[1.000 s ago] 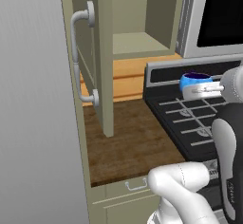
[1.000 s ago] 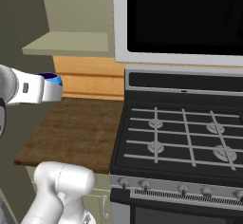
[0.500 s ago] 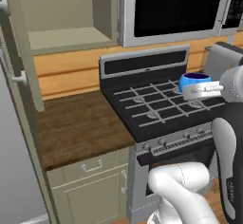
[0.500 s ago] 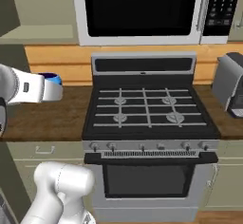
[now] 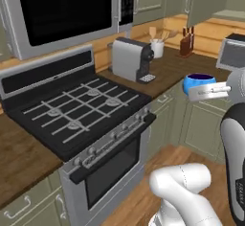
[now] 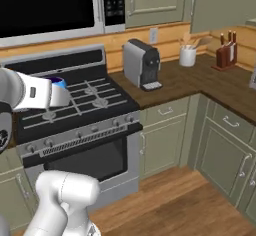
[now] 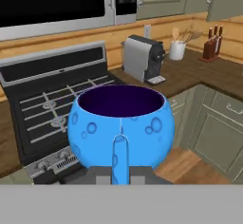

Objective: Gather all objects into one cabinet and sort the glasses and bowls to opposite sides.

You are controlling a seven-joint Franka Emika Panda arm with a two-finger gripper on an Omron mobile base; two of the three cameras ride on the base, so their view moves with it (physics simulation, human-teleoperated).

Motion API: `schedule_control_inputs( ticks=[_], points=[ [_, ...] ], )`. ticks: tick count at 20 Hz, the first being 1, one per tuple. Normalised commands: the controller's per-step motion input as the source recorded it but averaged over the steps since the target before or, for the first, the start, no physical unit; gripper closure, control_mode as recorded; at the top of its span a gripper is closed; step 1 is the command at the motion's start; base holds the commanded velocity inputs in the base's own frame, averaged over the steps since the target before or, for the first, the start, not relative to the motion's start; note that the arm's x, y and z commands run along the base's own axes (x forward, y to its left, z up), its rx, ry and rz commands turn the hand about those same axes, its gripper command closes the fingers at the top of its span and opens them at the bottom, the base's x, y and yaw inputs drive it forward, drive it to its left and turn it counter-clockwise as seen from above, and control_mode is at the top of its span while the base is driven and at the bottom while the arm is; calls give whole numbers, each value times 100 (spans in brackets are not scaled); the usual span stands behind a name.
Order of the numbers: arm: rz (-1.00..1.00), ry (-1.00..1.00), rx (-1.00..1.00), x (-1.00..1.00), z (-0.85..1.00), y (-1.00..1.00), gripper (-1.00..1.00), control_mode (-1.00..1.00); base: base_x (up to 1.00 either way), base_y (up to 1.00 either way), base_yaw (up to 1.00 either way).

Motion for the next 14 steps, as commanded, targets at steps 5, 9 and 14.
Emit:
schedule_control_inputs(
  ticks=[5, 9, 14],
  points=[
    [0, 0, 0, 0, 0, 0, 100, 100, 0, -21, -89],
    [0, 0, 0, 0, 0, 0, 100, 100, 3, 0, -90],
    [0, 0, 0, 0, 0, 0, 100, 100, 31, 0, -74]
  ],
)
